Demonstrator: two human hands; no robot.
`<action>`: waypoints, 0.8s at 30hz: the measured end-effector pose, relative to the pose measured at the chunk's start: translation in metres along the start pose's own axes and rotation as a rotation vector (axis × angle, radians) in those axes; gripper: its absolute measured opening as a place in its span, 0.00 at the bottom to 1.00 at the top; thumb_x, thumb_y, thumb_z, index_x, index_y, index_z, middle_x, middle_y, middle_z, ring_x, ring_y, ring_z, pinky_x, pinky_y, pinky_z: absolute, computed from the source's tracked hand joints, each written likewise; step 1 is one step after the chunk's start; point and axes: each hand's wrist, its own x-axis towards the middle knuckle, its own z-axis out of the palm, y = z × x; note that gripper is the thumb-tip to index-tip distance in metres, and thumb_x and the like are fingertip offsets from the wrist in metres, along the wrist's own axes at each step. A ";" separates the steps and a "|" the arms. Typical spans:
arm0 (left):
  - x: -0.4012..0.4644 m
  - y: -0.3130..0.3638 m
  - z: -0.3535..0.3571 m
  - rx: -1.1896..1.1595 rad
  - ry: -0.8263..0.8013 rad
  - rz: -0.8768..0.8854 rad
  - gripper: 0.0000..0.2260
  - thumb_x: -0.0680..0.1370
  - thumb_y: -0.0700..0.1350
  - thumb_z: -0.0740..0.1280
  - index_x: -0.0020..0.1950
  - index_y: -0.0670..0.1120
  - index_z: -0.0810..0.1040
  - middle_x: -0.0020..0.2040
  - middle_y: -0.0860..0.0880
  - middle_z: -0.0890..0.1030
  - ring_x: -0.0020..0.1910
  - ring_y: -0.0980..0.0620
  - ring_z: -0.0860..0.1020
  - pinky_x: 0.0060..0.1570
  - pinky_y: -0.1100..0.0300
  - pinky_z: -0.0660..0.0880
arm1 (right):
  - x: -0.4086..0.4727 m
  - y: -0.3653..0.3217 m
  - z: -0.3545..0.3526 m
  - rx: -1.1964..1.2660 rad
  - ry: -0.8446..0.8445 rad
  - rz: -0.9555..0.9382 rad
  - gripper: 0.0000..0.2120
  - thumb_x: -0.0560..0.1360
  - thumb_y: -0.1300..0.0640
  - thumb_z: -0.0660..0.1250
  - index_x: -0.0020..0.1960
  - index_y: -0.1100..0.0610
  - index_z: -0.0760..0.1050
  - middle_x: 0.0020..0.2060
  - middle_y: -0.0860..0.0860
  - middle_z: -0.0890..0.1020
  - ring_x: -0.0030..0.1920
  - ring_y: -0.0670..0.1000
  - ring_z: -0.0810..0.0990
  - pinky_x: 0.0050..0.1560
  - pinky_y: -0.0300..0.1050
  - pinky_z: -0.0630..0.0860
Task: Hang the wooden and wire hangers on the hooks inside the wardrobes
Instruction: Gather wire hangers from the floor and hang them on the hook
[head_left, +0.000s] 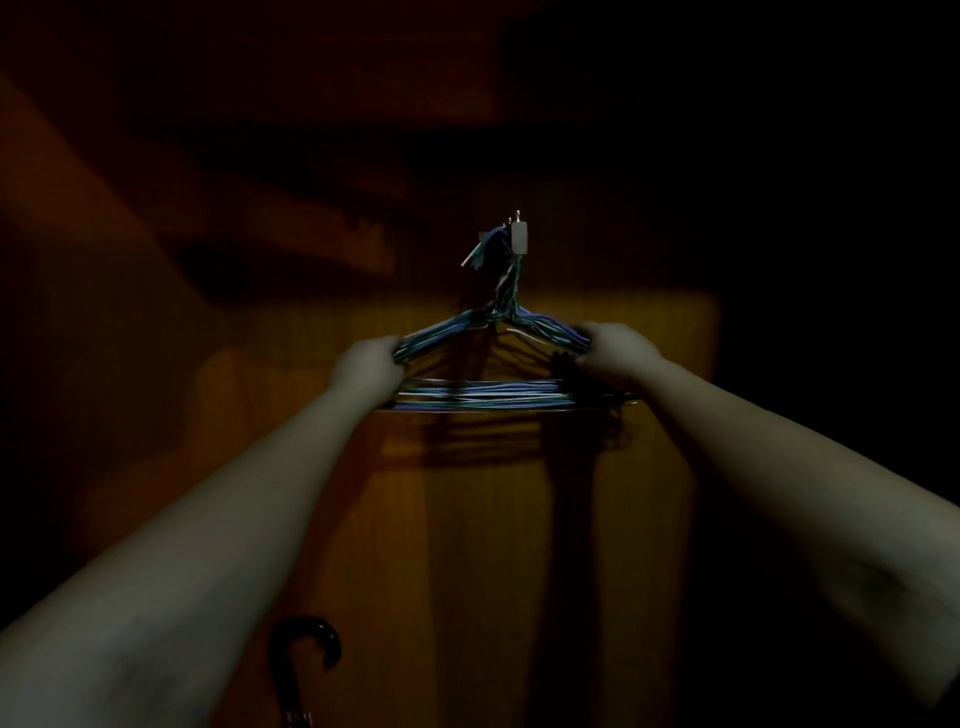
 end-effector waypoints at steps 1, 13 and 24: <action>0.000 0.000 0.000 0.008 0.010 -0.003 0.19 0.79 0.39 0.61 0.70 0.47 0.73 0.59 0.41 0.80 0.55 0.41 0.77 0.44 0.55 0.71 | 0.001 0.000 0.001 0.005 -0.004 -0.004 0.20 0.78 0.55 0.65 0.70 0.51 0.70 0.57 0.52 0.79 0.49 0.50 0.77 0.45 0.45 0.76; 0.002 -0.004 -0.008 -0.051 -0.071 0.035 0.22 0.77 0.40 0.64 0.72 0.47 0.70 0.61 0.43 0.78 0.56 0.44 0.77 0.47 0.55 0.74 | 0.000 -0.003 -0.003 -0.001 -0.053 0.007 0.25 0.77 0.55 0.66 0.73 0.50 0.66 0.60 0.52 0.78 0.55 0.52 0.77 0.49 0.45 0.73; -0.017 0.007 -0.022 0.024 -0.076 0.018 0.17 0.75 0.46 0.68 0.64 0.49 0.73 0.52 0.47 0.78 0.49 0.46 0.78 0.48 0.51 0.78 | -0.018 -0.006 -0.014 -0.046 -0.084 0.025 0.31 0.75 0.54 0.69 0.75 0.52 0.63 0.66 0.54 0.75 0.62 0.55 0.75 0.57 0.49 0.74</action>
